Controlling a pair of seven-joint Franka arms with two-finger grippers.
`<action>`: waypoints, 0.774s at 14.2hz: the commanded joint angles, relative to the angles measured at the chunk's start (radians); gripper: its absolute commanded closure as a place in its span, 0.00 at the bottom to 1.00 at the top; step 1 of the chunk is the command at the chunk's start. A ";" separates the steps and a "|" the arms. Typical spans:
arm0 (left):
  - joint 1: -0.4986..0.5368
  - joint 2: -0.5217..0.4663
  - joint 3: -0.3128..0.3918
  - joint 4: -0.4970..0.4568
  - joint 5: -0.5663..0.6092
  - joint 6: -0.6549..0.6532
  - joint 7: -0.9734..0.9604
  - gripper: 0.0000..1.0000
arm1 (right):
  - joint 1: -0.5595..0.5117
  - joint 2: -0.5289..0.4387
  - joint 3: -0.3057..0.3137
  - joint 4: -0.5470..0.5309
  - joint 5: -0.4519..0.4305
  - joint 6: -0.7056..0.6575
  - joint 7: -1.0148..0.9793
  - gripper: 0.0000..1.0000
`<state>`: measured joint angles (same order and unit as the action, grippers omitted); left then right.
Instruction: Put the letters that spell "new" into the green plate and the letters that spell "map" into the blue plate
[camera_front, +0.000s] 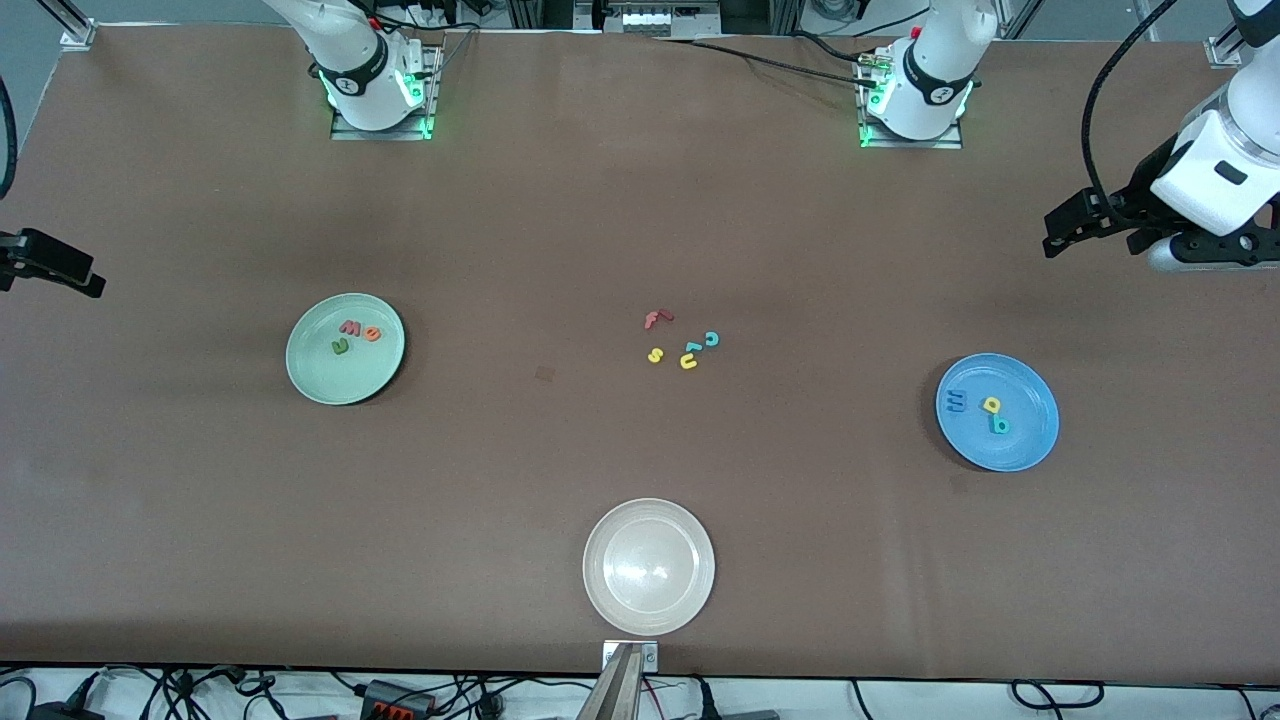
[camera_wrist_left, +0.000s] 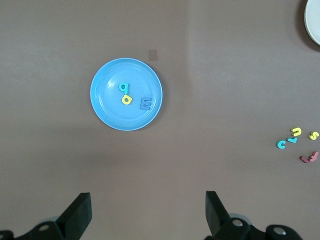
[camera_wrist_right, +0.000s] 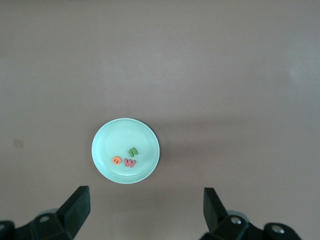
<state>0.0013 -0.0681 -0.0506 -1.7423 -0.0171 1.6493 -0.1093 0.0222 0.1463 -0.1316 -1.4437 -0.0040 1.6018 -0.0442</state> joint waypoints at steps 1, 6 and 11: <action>0.000 0.016 0.003 0.032 -0.011 -0.023 0.022 0.00 | -0.008 -0.067 -0.004 -0.084 -0.016 0.049 0.015 0.00; 0.000 0.016 0.003 0.032 -0.011 -0.023 0.022 0.00 | -0.093 -0.065 0.073 -0.072 -0.004 0.046 0.017 0.00; 0.000 0.016 0.003 0.032 -0.009 -0.023 0.020 0.00 | -0.088 -0.083 0.084 -0.087 -0.008 0.037 0.018 0.00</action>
<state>0.0013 -0.0680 -0.0506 -1.7423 -0.0171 1.6492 -0.1092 -0.0498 0.1051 -0.0708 -1.4883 -0.0052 1.6376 -0.0409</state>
